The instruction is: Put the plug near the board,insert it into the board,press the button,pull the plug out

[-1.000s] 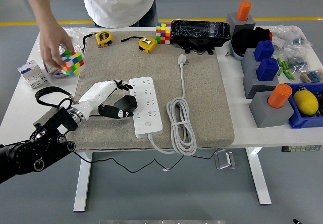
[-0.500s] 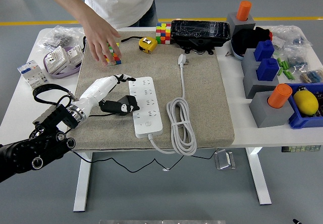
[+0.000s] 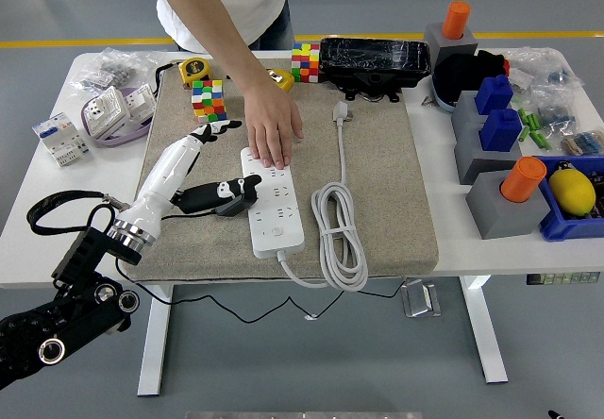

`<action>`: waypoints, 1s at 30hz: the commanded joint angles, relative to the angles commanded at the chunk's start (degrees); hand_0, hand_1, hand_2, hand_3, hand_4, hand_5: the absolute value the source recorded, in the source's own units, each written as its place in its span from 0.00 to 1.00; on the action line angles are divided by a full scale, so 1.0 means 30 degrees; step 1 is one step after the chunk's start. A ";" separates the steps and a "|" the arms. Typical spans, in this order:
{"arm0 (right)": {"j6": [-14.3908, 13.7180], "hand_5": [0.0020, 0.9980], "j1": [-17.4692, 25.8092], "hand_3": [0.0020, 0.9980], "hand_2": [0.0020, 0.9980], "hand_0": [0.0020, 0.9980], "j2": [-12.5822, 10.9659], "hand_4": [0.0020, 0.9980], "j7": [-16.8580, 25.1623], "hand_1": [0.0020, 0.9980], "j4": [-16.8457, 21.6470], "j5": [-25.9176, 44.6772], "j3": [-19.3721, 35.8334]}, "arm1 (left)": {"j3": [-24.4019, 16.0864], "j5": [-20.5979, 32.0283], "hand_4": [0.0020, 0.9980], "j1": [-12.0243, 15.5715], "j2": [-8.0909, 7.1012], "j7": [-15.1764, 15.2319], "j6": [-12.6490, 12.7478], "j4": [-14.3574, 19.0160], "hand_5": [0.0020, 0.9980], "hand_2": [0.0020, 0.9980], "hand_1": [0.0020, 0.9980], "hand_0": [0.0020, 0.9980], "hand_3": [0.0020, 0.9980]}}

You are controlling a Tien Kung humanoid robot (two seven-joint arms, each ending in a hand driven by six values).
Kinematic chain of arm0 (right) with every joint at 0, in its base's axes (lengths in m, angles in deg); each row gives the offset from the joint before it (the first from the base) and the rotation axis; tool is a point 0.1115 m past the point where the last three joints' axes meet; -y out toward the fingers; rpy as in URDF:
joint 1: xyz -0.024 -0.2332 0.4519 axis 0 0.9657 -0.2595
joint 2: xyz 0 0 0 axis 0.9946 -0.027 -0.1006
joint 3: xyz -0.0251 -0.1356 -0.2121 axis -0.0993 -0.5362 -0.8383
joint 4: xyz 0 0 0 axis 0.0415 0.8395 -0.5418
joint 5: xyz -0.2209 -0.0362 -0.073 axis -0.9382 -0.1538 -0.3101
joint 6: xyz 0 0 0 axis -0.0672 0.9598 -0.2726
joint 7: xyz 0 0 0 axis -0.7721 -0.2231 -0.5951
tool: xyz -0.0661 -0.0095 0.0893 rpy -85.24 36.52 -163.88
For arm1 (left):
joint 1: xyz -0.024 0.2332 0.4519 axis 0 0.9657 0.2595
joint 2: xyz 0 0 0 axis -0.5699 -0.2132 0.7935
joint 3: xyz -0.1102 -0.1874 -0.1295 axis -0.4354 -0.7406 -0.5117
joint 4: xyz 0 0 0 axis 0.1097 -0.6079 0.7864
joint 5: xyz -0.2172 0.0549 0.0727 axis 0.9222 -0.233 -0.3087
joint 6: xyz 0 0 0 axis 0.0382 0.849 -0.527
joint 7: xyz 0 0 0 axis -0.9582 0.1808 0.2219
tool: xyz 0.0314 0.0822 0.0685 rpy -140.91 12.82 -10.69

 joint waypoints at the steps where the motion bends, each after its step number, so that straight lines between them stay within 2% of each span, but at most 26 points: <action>1: 0.0001 0.51 0.0004 0.56 0.67 0.61 -0.0002 0.96 -0.0001 0.65 0.0000 -0.0015 -0.0002 | -0.0005 -0.0318 0.90 0.0286 0.0012 -0.0486 0.0077 0.0120 0.79 0.82 0.81 0.76 0.79; 2: -0.0003 0.51 0.0005 0.56 0.67 0.61 -0.0004 0.96 0.0002 0.65 0.0002 -0.0019 0.0003 | -0.0002 -0.0458 0.87 0.0408 0.0015 -0.0759 0.0113 0.0172 0.82 0.82 0.81 0.77 0.78; 4: -0.0009 0.51 0.0000 0.56 0.67 0.61 -0.0014 0.96 0.0016 0.65 0.0002 -0.0010 -0.0020 | 0.0080 -0.0948 0.87 0.0902 0.0058 -0.1634 0.0206 0.0290 0.82 0.82 0.81 0.77 0.78; 7: -0.0021 0.51 -0.0014 0.56 0.67 0.61 -0.0029 0.96 0.0033 0.65 0.0016 0.0001 -0.0049 | 0.0250 -0.1287 0.87 0.1318 0.0108 -0.2299 0.0347 0.0330 0.82 0.82 0.81 0.77 0.78; 8: -0.0017 0.51 -0.0023 0.56 0.67 0.61 -0.0033 0.96 0.0030 0.65 0.0021 -0.0011 -0.0063 | 0.0294 -0.1408 0.83 0.1419 0.0135 -0.2484 0.0347 0.0294 0.84 0.82 0.82 0.76 0.78; 14: -0.0028 0.51 -0.0080 0.56 0.67 0.61 -0.0043 0.96 0.0053 0.65 0.0031 0.0011 -0.0111 | 0.0536 -0.1789 0.83 0.1675 0.0118 -0.3096 0.0340 0.0286 0.84 0.81 0.82 0.76 0.78; 19: -0.0035 0.51 -0.0063 0.56 0.67 0.61 -0.0059 0.96 0.0067 0.65 0.0021 0.0028 -0.0115 | 0.0984 -0.1694 0.83 0.1424 0.0118 -0.3525 0.0033 0.0253 0.84 0.81 0.82 0.76 0.78; 30: -0.0045 0.51 -0.0048 0.56 0.67 0.60 -0.0079 0.96 0.0101 0.65 0.0073 0.0008 -0.0119 | 0.1563 -0.1283 0.83 0.0569 0.0600 -0.3880 -0.0305 -0.0379 0.84 0.82 0.82 0.76 0.78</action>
